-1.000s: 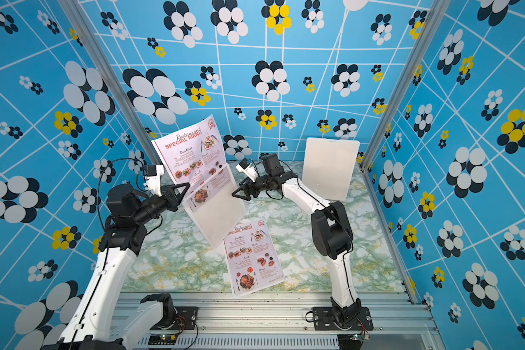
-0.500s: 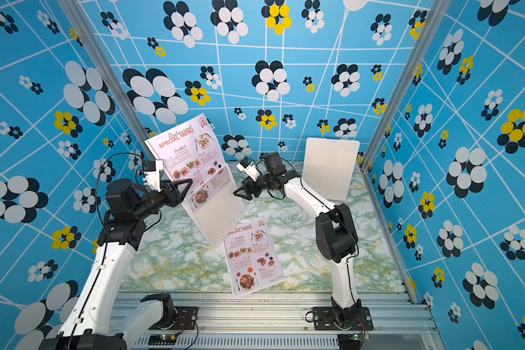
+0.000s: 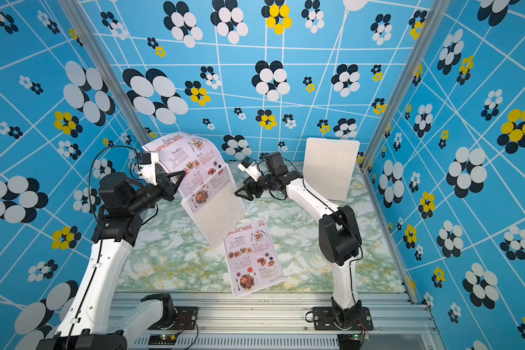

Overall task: Insert the menus into the narrow rack
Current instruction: Insert the menu into the narrow rack.

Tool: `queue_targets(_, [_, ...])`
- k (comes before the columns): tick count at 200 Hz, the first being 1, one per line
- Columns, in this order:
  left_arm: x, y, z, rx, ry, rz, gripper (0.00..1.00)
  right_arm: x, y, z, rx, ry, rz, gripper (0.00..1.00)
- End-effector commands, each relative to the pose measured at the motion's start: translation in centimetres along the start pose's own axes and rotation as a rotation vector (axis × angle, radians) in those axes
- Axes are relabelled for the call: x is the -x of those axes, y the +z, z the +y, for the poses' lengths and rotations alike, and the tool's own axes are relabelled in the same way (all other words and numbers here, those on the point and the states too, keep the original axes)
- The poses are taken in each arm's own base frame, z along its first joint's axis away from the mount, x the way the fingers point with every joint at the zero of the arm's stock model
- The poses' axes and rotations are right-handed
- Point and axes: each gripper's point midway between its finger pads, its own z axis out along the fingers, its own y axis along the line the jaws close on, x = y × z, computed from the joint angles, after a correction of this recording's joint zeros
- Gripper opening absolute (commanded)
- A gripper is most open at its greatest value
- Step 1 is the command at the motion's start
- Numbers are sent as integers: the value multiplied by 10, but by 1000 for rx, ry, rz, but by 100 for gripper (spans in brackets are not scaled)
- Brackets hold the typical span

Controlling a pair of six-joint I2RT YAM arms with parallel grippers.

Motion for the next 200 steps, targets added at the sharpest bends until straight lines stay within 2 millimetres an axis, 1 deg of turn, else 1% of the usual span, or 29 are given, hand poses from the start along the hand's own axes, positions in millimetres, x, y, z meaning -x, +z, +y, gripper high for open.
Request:
queue_targets(1, [-5, -6, -3, -5, 7, 3, 0, 14, -12, 9, -16, -41, -23, 84])
queue_targets(49, [-13, -12, -6, -4, 1, 6, 0, 16, -13, 11, -16, -38, -30, 84])
queue_targets(104, [-22, -14, -3, 1, -23, -8, 0, 14, -11, 17, -9, -42, -26, 84])
queue_targets(200, [-8, -4, 2, 6, -22, -38, 0, 10, -13, 18, -22, -48, -21, 84])
